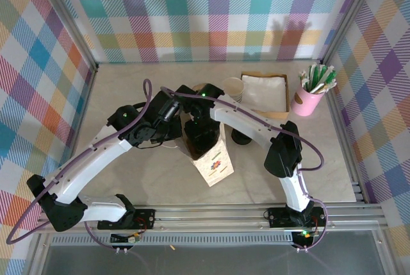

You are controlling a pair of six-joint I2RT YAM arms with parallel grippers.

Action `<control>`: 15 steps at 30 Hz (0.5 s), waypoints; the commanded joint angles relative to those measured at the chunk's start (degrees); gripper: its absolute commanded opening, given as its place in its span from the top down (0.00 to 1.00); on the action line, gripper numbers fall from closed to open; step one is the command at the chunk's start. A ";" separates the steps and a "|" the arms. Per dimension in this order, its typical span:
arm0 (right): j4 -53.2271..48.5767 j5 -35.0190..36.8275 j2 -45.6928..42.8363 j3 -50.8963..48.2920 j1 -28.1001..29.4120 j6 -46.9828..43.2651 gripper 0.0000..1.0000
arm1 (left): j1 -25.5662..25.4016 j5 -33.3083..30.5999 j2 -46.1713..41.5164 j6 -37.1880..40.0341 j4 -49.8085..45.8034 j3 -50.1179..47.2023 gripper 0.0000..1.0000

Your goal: Pack the takeout coffee

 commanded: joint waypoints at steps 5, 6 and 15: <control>-0.54 1.06 -1.19 -1.10 0.43 -0.84 0.67 | -1.70 0.59 0.42 0.84 0.85 4.53 0.65; -0.73 1.15 -1.31 -1.06 0.40 -0.66 0.67 | -1.70 0.93 0.15 0.47 0.41 4.50 0.63; -1.02 1.41 -2.28 -1.15 0.48 -0.61 0.68 | -1.70 5.45 0.34 -1.17 3.10 3.00 0.65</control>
